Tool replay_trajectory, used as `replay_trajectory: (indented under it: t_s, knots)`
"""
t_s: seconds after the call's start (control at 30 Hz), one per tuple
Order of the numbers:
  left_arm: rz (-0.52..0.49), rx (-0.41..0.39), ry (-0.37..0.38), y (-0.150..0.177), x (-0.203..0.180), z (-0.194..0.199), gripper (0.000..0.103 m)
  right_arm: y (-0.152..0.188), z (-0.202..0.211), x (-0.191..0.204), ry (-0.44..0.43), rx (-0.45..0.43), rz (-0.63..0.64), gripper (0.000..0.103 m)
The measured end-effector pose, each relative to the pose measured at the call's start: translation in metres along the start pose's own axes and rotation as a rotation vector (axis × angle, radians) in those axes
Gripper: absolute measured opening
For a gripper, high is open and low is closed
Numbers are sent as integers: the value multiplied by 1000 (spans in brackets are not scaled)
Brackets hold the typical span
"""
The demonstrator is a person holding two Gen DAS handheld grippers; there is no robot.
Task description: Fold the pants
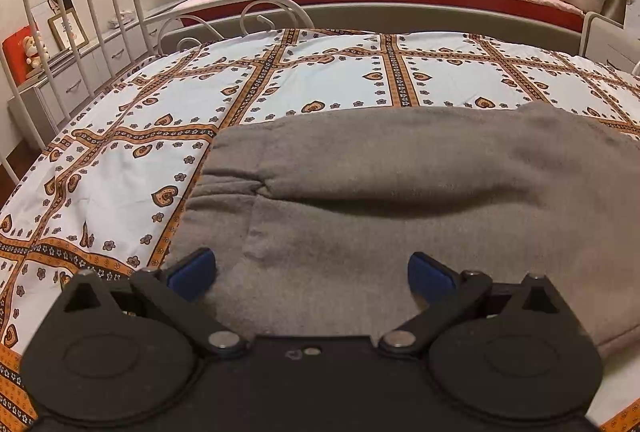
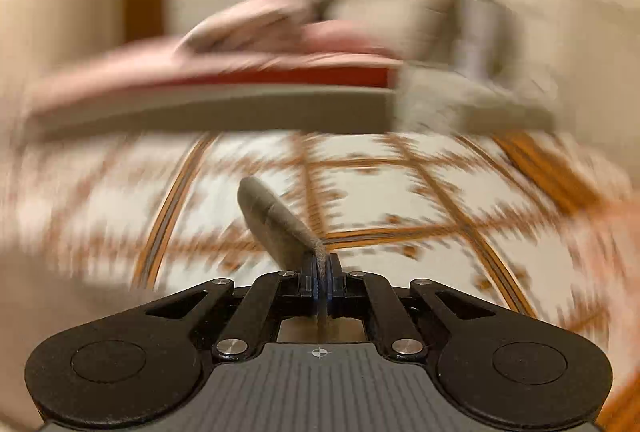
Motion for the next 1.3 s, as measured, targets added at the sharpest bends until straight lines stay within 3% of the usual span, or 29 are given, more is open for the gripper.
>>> replay_trajectory:
  t_s: [0.1,0.23,0.37,0.47,0.67,0.9,1.03,1.17,1.3]
  knots:
    - [-2,0,7,0,1,0,97,20,27,-65,-8,9,-289,4]
    - [2,1,7,0,1,-1,97,79,8,-119,-82,207,-627,4]
    - [6,6,-5,0,0,-1,97,94,-5,-129,-133,248,-716,4]
    - [3,7,-10,0,0,-1,97,101,-4,-140,-176,232,-806,4]
    - [-3,10,-23,0,-2,-2,97,113,-23,-153,-198,280,-918,4]
    - [-13,8,-19,1,-2,-2,97,84,27,-136,-242,101,-731,4]
    - [-11,9,-22,1,-2,-2,97,114,9,-144,-191,233,-805,4]
    - [-5,13,-32,0,-3,-2,97,109,9,-145,-225,198,-798,4]
    - [-9,13,-29,0,-2,-3,97,119,-2,-145,-201,264,-790,4]
Point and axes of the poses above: each gripper's, at about its wrist camera, not at the fingertips, and z roughly against the way its jaws point, x to its left, y to its underside, the point moved 5 cm from there along -z, roughly the way its jaws point, and after that the axes turned 8 degrees about x, right-handed, at the moved point
